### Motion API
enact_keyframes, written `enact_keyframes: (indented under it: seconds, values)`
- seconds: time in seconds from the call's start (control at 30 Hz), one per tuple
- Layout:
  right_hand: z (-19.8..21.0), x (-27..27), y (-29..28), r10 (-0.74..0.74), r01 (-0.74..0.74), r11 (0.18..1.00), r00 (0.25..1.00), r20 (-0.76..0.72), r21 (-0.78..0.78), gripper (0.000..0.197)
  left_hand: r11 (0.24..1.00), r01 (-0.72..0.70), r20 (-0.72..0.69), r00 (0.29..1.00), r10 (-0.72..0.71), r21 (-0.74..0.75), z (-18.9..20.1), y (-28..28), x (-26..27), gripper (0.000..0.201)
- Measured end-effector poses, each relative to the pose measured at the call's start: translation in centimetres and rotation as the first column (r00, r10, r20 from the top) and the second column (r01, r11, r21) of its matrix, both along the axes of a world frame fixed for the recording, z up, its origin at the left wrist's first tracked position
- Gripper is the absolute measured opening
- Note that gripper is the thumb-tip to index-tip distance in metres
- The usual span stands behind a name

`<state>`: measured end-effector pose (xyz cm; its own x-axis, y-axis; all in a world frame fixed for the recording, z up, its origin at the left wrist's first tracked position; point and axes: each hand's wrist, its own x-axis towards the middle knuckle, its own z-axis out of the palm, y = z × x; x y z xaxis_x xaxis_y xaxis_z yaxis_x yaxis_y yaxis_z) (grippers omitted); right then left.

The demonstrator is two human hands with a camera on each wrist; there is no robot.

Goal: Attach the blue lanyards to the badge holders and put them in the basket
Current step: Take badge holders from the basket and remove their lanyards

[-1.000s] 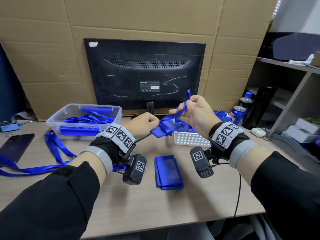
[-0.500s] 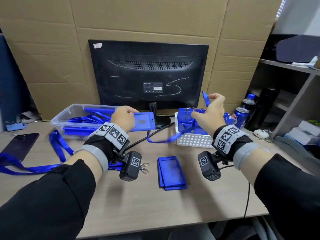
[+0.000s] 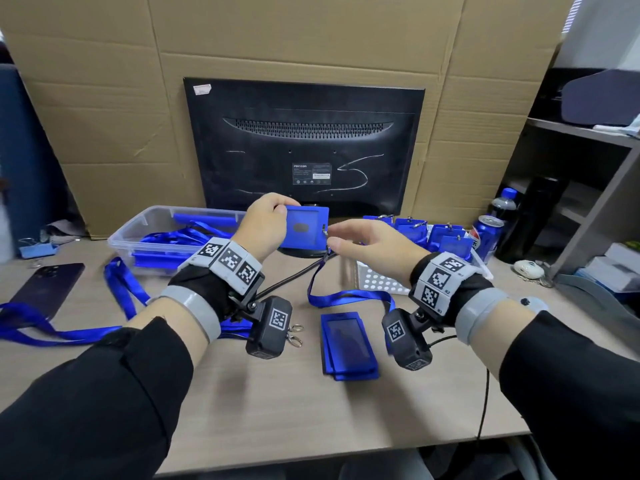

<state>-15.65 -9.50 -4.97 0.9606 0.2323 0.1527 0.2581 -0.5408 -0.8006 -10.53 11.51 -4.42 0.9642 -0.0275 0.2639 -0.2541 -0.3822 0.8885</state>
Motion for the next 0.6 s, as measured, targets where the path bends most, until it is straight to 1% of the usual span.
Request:
enact_keyframes:
  seconds: [0.07, 0.13, 0.2, 0.23, 0.27, 0.3, 0.33, 0.4, 0.5, 0.53, 0.6]
  values:
    - [-0.3, 0.0, 0.4, 0.027, -0.027, 0.999, 0.999, -0.022, 0.029, 0.025, 1.000, 0.024, -0.011, 1.000, -0.025, -0.014, 0.0, -0.3, -0.2, 0.031]
    - [-0.7, 0.2, 0.3, 0.007, -0.007, 0.999, 1.000, -0.005, 0.049, 0.020, 0.999, 0.033, -0.033, 0.999, -0.033, -0.011, 0.0, -0.4, -0.3, 0.027]
    - [-0.8, 0.1, 0.1, -0.021, 0.021, 0.997, 1.000, 0.004, 0.078, 0.019, 0.999, 0.047, -0.076, 0.996, -0.047, 0.000, -0.1, -0.4, -0.6, 0.010]
    - [-0.9, 0.2, 0.0, -0.030, 0.029, 0.996, 1.000, 0.005, 0.087, 0.017, 0.998, 0.053, -0.106, 0.993, -0.051, 0.015, -0.3, -0.3, -0.6, 0.019]
    - [-1.0, 0.3, -0.2, -0.037, 0.036, 0.995, 0.999, 0.007, 0.092, 0.013, 0.997, 0.054, -0.125, 0.991, -0.048, 0.047, -0.6, -0.2, -0.5, 0.039]
    - [-1.1, 0.4, -0.4, -0.044, 0.043, 0.996, 0.999, 0.011, 0.084, 0.009, 0.995, 0.042, -0.133, 0.991, -0.030, 0.091, -0.9, -0.1, -0.4, 0.055]
    - [-1.2, 0.4, -0.6, -0.048, 0.047, 0.996, 0.999, 0.014, 0.069, 0.008, 0.991, 0.028, -0.120, 0.993, -0.012, 0.132, -1.1, 0.0, -0.2, 0.063]
    - [-1.3, 0.4, -0.9, -0.049, 0.049, 0.998, 0.998, 0.029, 0.026, 0.008, 0.986, 0.024, -0.127, 0.992, -0.003, 0.167, -1.5, 0.0, 0.1, 0.064]
    - [-1.2, 0.2, -1.1, -0.054, 0.057, 0.997, 0.997, 0.056, -0.046, 0.008, 0.985, 0.008, -0.135, 0.991, 0.015, 0.172, -1.2, -0.1, -0.3, 0.064]
    - [-1.1, 0.1, -1.2, -0.053, 0.057, 0.996, 0.997, 0.061, -0.062, 0.009, 0.983, -0.008, -0.126, 0.992, 0.031, 0.181, -1.1, -0.2, -0.6, 0.062]
    - [-1.1, 0.0, -1.3, -0.036, 0.042, 0.996, 0.997, 0.071, -0.082, 0.011, 0.975, -0.040, -0.096, 0.993, 0.062, 0.220, -0.9, -0.5, -1.0, 0.054]
